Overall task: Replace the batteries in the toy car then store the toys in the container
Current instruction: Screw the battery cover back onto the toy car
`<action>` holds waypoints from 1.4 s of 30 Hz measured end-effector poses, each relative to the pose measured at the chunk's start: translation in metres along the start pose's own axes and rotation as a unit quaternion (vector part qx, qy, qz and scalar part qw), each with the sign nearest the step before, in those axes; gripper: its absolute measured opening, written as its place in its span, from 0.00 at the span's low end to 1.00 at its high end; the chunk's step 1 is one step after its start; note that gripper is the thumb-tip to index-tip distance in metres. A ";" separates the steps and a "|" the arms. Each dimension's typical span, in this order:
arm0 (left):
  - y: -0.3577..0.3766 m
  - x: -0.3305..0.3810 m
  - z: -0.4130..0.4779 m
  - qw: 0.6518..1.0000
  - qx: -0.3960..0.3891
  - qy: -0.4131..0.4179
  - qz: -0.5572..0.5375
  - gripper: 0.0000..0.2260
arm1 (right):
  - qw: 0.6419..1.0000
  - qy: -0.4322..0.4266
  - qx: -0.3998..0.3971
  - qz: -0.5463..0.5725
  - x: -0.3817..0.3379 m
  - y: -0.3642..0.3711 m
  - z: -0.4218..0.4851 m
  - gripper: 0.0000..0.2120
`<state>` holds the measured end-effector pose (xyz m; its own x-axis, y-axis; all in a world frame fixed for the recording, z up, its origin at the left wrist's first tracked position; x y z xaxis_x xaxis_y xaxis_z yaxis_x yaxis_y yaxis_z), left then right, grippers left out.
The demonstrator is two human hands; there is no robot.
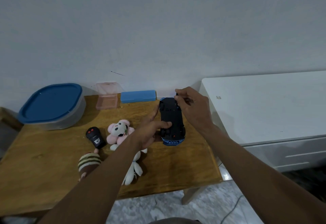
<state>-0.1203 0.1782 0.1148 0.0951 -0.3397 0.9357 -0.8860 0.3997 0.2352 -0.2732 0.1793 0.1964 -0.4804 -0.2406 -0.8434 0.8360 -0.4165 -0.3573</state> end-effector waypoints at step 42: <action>0.000 0.009 0.002 1.000 -0.011 -0.004 0.020 0.38 | 0.996 -0.065 0.044 -0.048 -0.010 0.001 0.005 0.09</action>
<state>-0.1202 0.1734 0.1229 0.0565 -0.3306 0.9421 -0.8788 0.4314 0.2041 -0.2692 0.1769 0.2068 -0.5918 -0.3060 -0.7457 0.7611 -0.5167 -0.3920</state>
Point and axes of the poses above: each hand's wrist, its own z-axis towards the middle knuckle, its own y-axis out of the palm, x = y × z, the point moved 6 cm from there along z, towards the middle knuckle, and after that the axes turned 8 degrees about y, right-handed, at the moved point
